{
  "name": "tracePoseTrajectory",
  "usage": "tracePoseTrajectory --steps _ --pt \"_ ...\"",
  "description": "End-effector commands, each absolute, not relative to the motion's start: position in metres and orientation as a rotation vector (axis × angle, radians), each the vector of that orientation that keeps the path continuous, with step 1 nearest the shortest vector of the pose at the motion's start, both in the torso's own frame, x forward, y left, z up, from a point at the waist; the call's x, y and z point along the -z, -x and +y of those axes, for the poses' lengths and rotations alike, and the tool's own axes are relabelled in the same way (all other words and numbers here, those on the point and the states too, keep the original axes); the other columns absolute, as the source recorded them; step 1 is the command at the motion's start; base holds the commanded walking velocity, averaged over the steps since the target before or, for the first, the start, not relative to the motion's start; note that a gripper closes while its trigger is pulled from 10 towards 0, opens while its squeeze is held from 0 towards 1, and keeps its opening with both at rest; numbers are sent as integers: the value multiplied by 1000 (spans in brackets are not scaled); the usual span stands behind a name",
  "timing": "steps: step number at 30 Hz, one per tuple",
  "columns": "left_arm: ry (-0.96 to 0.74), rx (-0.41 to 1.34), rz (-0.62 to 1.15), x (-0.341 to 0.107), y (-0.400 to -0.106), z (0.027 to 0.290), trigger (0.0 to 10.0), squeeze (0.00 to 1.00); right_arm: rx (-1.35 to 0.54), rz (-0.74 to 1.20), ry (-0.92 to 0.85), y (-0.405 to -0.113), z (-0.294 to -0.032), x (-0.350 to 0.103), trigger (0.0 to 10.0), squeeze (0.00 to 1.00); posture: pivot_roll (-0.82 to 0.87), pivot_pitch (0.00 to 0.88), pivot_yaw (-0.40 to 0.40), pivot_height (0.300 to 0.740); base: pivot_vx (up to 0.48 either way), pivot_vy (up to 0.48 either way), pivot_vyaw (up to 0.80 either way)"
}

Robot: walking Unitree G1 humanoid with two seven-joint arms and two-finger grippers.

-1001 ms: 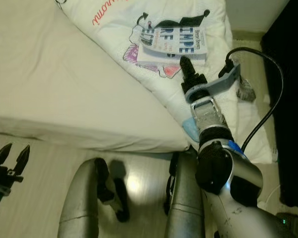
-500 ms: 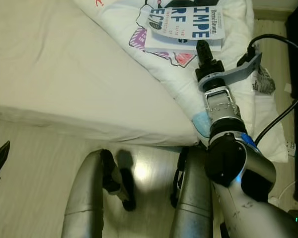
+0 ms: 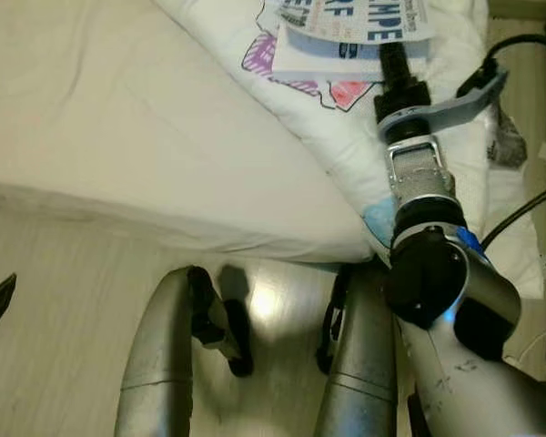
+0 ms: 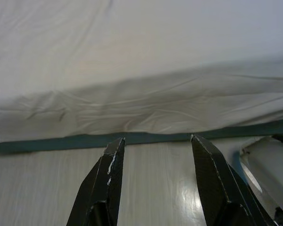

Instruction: Clean up the room

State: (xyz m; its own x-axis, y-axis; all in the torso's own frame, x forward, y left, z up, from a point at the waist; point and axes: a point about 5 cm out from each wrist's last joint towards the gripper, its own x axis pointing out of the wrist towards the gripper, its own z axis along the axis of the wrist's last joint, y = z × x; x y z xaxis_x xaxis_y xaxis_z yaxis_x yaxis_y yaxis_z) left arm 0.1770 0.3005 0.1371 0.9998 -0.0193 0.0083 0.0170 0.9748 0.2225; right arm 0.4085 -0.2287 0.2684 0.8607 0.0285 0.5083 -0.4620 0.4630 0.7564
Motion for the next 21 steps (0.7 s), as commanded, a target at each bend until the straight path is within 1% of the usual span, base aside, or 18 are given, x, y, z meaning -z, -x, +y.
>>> tracePoseTrajectory --steps 1,16,21 --pt "-216 -14 39 -132 -168 307 10000 0 -317 -484 -1064 -406 -232 -263 0 0 215 521 290 571 0 0 0" --pt "-206 -19 30 -134 -173 304 10000 0 -302 -535 -1051 -401 -251 -269 0 0 204 510 280 571 0 0 0" --pt "-197 -31 15 -135 -177 303 10000 0 -329 -544 -1035 -400 -251 -271 0 0 185 494 264 571 0 0 0"
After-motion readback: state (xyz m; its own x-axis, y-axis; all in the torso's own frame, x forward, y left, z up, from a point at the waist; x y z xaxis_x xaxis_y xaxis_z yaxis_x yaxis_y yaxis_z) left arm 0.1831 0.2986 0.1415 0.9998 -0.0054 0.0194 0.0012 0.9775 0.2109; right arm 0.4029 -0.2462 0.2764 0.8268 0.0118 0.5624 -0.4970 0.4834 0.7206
